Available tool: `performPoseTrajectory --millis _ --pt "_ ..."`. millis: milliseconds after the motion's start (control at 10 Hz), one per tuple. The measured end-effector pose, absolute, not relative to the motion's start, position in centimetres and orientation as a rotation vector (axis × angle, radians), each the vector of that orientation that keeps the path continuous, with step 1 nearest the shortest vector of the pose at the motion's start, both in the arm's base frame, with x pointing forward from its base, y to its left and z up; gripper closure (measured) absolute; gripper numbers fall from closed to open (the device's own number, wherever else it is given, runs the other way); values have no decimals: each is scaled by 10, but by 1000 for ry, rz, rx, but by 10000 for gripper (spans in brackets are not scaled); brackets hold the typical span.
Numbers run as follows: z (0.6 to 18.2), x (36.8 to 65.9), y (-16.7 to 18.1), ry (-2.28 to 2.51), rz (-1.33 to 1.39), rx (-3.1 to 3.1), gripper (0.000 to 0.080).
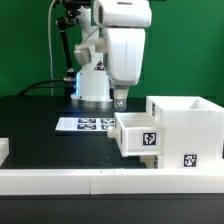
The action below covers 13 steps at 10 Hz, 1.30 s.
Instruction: Assemble drawer
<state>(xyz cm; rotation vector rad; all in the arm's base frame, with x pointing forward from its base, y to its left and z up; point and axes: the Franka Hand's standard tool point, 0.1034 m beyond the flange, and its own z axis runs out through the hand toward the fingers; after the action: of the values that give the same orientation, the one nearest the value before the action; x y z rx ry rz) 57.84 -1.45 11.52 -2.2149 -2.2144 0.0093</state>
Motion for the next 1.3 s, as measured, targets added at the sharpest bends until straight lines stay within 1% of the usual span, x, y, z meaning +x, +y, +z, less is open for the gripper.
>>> performPoseTrajectory --millis 100,200,300,600,700,900,1200,1300 --pt "121 584 -20 -2204 22 -2220 150" --pt "119 587 -25 -2215 25 -2206 150" --pt "111 586 -28 -2202 38 -2204 150" --pt "109 585 -32 -2204 28 -2186 150" --pt "105 583 -36 -2196 -8 -2152 150" --pt "87 584 -40 -2126 -89 -2112 150" --pt "71 586 -33 -2028 -162 -2083 150" --pt "70 586 -23 -2012 -157 -2097 150"
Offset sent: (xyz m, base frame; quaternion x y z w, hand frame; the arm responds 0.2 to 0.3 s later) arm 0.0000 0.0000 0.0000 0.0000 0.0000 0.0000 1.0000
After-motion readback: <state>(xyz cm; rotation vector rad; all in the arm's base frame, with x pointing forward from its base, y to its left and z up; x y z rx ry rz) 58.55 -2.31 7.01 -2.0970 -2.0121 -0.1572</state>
